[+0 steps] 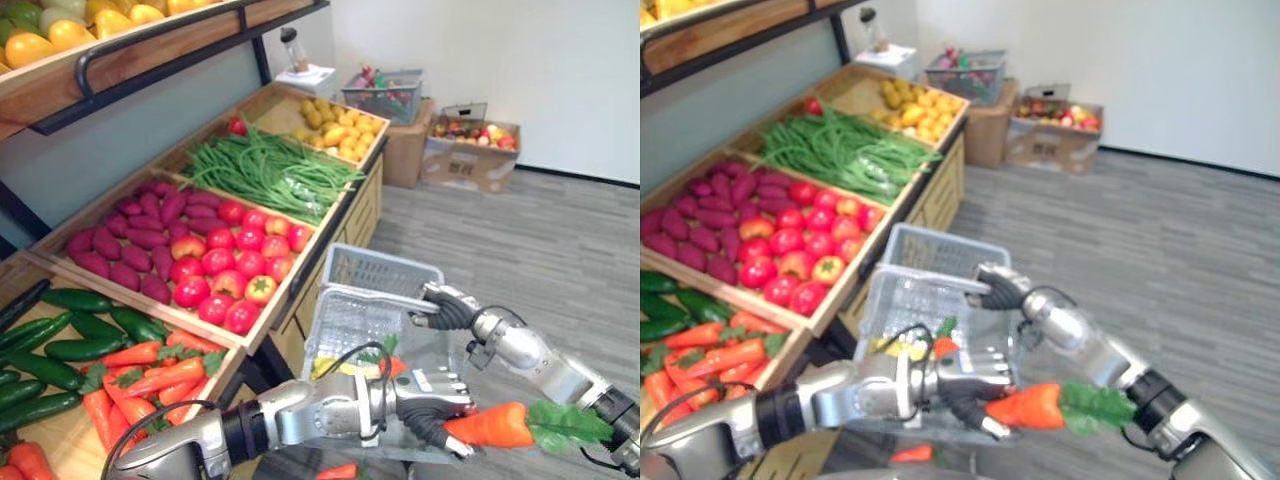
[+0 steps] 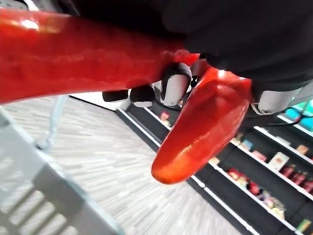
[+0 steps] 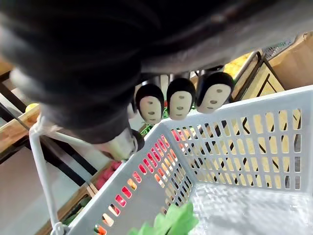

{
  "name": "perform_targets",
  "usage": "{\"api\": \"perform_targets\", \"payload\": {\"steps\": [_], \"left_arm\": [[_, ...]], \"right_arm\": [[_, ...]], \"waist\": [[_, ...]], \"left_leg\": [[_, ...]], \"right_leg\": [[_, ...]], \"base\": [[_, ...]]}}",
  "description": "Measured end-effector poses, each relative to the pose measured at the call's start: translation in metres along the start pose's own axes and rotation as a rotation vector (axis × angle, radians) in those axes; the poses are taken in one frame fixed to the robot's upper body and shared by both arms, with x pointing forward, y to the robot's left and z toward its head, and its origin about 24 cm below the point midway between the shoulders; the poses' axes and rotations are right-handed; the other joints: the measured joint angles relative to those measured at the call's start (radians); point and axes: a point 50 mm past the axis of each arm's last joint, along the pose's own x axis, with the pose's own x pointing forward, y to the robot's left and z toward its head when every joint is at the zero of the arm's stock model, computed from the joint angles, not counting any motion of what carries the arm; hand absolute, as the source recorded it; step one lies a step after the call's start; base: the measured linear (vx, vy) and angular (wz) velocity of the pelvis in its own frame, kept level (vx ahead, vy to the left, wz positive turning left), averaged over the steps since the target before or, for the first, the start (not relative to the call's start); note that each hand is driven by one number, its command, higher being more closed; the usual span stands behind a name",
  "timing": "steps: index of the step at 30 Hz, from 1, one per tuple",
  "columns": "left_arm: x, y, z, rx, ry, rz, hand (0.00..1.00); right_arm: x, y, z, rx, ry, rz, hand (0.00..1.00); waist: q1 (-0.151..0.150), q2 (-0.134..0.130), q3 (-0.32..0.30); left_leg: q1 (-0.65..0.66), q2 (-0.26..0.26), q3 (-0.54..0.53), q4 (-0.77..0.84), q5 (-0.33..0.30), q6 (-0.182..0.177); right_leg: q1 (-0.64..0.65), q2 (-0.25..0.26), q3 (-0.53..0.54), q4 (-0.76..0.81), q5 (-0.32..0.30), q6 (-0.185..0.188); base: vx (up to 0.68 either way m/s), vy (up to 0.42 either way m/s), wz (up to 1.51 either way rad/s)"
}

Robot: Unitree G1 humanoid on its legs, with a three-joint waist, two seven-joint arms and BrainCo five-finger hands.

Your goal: Pick vegetable in the basket

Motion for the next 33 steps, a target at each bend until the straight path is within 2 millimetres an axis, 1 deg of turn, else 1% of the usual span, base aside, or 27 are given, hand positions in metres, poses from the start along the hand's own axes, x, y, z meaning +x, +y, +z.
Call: {"api": "perform_targets", "payload": {"steps": [1, 3, 6, 7, 10, 11, 12, 14, 16, 17, 18, 20, 21, 22, 24, 28, 29, 33], "left_arm": [[0.002, 0.001, -0.003, 0.000, 0.016, 0.013, 1.00], [0.005, 0.002, -0.021, 0.045, 0.110, 0.044, 1.00], [0.008, 0.000, -0.024, 0.075, 0.119, 0.053, 1.00], [0.010, -0.002, -0.028, 0.095, 0.134, 0.058, 1.00], [0.020, -0.010, -0.034, 0.112, 0.164, 0.067, 1.00], [0.023, -0.013, -0.037, 0.124, 0.177, 0.064, 1.00], [0.027, -0.015, -0.039, 0.143, 0.184, 0.061, 1.00], [0.029, -0.017, -0.046, 0.186, 0.212, 0.030, 1.00], [0.024, -0.023, -0.061, 0.229, 0.295, -0.034, 1.00], [0.016, -0.023, -0.076, 0.225, 0.397, -0.038, 1.00], [0.007, -0.018, -0.090, 0.222, 0.492, -0.022, 1.00], [-0.006, -0.008, -0.104, 0.255, 0.570, -0.028, 1.00], [-0.011, -0.003, -0.109, 0.296, 0.589, -0.045, 1.00], [-0.012, -0.002, -0.111, 0.302, 0.596, -0.048, 1.00], [-0.014, -0.004, -0.113, 0.331, 0.601, -0.081, 1.00], [-0.018, -0.008, -0.117, 0.363, 0.605, -0.136, 1.00], [-0.020, -0.008, -0.119, 0.368, 0.607, -0.146, 0.00], [-0.030, -0.008, -0.125, 0.371, 0.646, -0.163, 0.00]], "right_arm": [[0.000, 0.001, 0.001, 0.008, -0.003, 0.000, 1.00], [0.001, 0.003, 0.002, 0.048, -0.011, -0.006, 1.00], [0.000, 0.001, 0.001, 0.064, -0.004, -0.018, 1.00], [0.000, -0.001, -0.001, 0.064, 0.006, -0.024, 1.00], [-0.002, -0.004, -0.008, 0.070, 0.047, -0.035, 1.00], [-0.003, -0.004, -0.012, 0.095, 0.068, -0.042, 1.00], [-0.004, -0.005, -0.017, 0.117, 0.092, -0.051, 1.00], [-0.004, -0.009, -0.018, 0.141, 0.095, -0.074, 1.00], [-0.003, -0.012, -0.016, 0.155, 0.085, -0.091, 1.00], [-0.003, -0.011, -0.014, 0.175, 0.073, -0.077, 1.00], [-0.003, -0.009, -0.014, 0.188, 0.072, -0.073, 1.00], [-0.005, -0.009, -0.016, 0.199, 0.078, -0.074, 1.00], [-0.006, -0.008, -0.017, 0.213, 0.082, -0.075, 1.00], [-0.007, -0.009, -0.018, 0.219, 0.085, -0.077, 1.00], [-0.008, -0.010, -0.018, 0.234, 0.082, -0.072, 1.00], [-0.009, -0.010, -0.019, 0.259, 0.081, -0.064, 1.00], [-0.011, -0.009, -0.020, 0.270, 0.086, -0.066, 1.00], [-0.014, -0.005, -0.022, 0.289, 0.094, -0.053, 1.00]], "waist": [[0.000, 0.000, 0.000], [-0.001, -0.002, 0.003], [-0.001, -0.001, 0.011], [-0.002, -0.003, 0.017], [-0.003, -0.005, 0.025], [-0.004, -0.005, 0.025], [-0.010, -0.004, 0.025], [-0.025, -0.004, 0.035], [-0.036, -0.007, 0.047], [-0.049, -0.009, 0.051], [-0.054, -0.012, 0.057], [-0.055, -0.013, 0.062], [-0.056, -0.013, 0.062], [-0.056, -0.013, 0.062], [-0.057, -0.013, 0.063], [-0.059, -0.016, 0.065], [-0.059, -0.017, 0.067], [-0.062, -0.017, 0.069]], "left_leg": [[-0.002, 0.000, -0.001, 0.000, 0.000, 0.000], [-0.010, -0.002, -0.002, -0.001, 0.001, 0.001], [-0.018, -0.005, -0.004, -0.004, 0.001, 0.002], [-0.027, -0.008, -0.015, -0.006, 0.003, 0.005], [-0.036, -0.020, -0.026, -0.020, 0.007, 0.012], [-0.038, -0.025, -0.028, -0.027, 0.009, 0.014], [-0.042, -0.037, -0.032, -0.040, 0.013, 0.020], [-0.047, -0.046, -0.049, -0.046, 0.013, 0.021], [-0.047, -0.057, -0.050, -0.055, 0.014, 0.023], [-0.049, -0.060, -0.051, -0.058, 0.015, 0.025], [-0.049, -0.063, -0.051, -0.059, 0.016, 0.025], [-0.052, -0.066, -0.053, -0.059, 0.015, 0.026], [-0.058, -0.066, -0.055, -0.059, 0.016, 0.026], [-0.061, -0.066, -0.055, -0.059, 0.016, 0.027], [-0.064, -0.070, -0.056, -0.059, 0.017, 0.028], [-0.064, -0.073, -0.060, -0.059, 0.017, 0.029], [-0.066, -0.074, -0.067, -0.059, 0.016, 0.030], [-0.081, -0.073, -0.082, -0.055, 0.010, 0.039]], "right_leg": [[-0.002, 0.000, 0.000, 0.000, 0.000, 0.000], [-0.010, -0.001, 0.000, 0.000, 0.000, 0.000], [-0.017, -0.005, -0.001, -0.003, 0.000, 0.000], [-0.018, -0.010, -0.003, -0.008, 0.001, 0.001], [-0.018, -0.018, -0.005, -0.019, 0.003, 0.005], [-0.018, -0.022, -0.005, -0.024, 0.003, 0.005], [-0.018, -0.030, -0.006, -0.033, 0.006, 0.009], [-0.019, -0.039, -0.009, -0.037, 0.007, 0.010], [-0.019, -0.045, -0.008, -0.041, 0.008, 0.013], [-0.019, -0.048, -0.007, -0.048, 0.011, 0.017], [-0.019, -0.050, -0.004, -0.051, 0.013, 0.019], [-0.019, -0.053, -0.004, -0.055, 0.016, 0.021], [-0.019, -0.055, -0.005, -0.065, 0.022, 0.021], [-0.019, -0.057, -0.005, -0.072, 0.026, 0.022], [-0.019, -0.061, -0.007, -0.090, 0.038, 0.023], [-0.019, -0.065, -0.007, -0.090, 0.038, 0.024], [-0.019, -0.066, -0.007, -0.091, 0.039, 0.025], [-0.019, -0.073, -0.010, -0.110, 0.052, 0.030]], "base": [[0.00, 0.031, 0.02], [0.01, 0.031, 0.00], [0.01, 0.035, 0.03], [0.01, 0.039, 0.14], [0.01, 0.043, 0.09], [0.02, 0.069, 0.07], [0.02, 0.060, 0.08], [0.01, 0.048, 0.09], [-0.01, 0.052, 0.02], [-0.02, 0.048, -0.02], [-0.01, 0.036, -0.02], [0.00, 0.000, 0.00], [0.00, 0.000, 0.00], [-0.01, 0.016, 0.04], [0.00, 0.000, 0.00], [0.00, 0.000, 0.00], [0.00, 0.000, 0.00], [-0.05, -0.008, 0.05]]}}
